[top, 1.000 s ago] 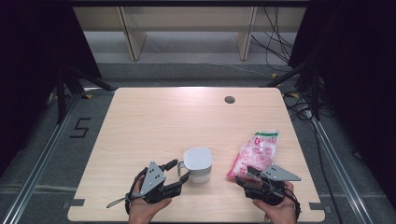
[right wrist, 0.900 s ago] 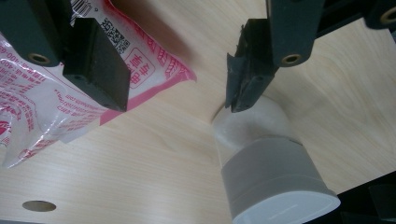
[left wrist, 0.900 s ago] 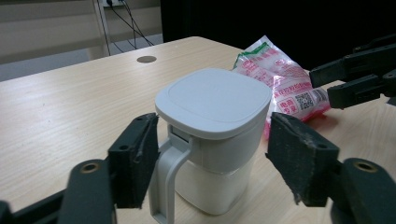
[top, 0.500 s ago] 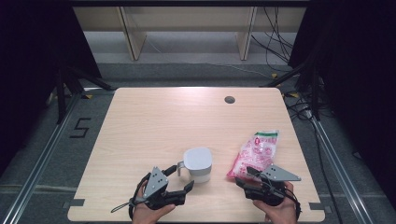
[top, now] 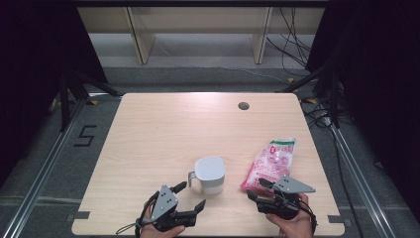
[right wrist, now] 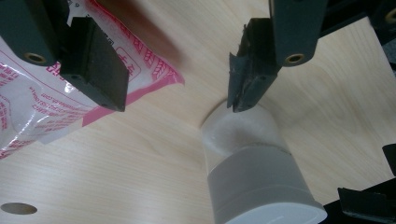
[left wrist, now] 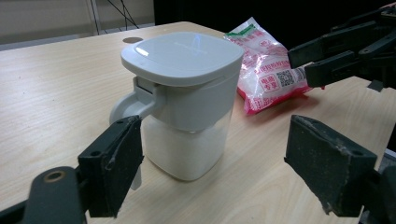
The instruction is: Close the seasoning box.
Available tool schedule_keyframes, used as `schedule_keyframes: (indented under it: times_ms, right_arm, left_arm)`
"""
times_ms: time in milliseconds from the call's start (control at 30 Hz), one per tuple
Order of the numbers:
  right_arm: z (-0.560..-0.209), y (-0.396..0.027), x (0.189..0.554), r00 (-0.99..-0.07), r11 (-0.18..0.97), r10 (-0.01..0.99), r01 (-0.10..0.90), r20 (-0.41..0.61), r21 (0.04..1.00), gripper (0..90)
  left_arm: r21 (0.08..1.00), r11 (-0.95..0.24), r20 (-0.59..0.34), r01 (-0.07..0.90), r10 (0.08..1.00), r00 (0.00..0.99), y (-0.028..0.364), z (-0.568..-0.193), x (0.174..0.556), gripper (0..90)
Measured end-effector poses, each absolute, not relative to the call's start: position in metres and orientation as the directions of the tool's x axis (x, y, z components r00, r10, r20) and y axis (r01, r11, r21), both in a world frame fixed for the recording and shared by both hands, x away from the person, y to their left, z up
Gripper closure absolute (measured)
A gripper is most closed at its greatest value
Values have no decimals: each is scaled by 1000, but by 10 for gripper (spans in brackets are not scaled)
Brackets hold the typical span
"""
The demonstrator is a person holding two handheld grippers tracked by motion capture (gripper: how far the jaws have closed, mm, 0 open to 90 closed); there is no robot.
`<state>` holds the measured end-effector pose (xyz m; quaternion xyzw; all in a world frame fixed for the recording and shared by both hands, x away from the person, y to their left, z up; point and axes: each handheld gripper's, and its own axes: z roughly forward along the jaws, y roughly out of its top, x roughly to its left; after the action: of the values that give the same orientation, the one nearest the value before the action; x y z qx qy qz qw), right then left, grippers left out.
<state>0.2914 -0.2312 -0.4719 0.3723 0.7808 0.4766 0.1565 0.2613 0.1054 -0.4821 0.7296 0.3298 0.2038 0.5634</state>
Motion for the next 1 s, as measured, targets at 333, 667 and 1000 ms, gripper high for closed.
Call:
schedule_keyframes:
  times_ms: [333, 667, 1000]
  right_arm:
    - [-474, -226, 289, -699, 309, 709, 427, 94, 850, 365]
    - [-482, -225, 276, -715, 346, 689, 468, 118, 813, 349]
    - [-488, -233, 262, -721, 393, 689, 462, 78, 795, 342]
  left_arm:
    - [951, -179, -68, 253, 676, 734, 88, -493, 252, 181]
    - [946, -230, -19, 229, 665, 747, 90, -495, 252, 181]
    - [945, -204, -61, 258, 662, 747, 82, -497, 249, 182]
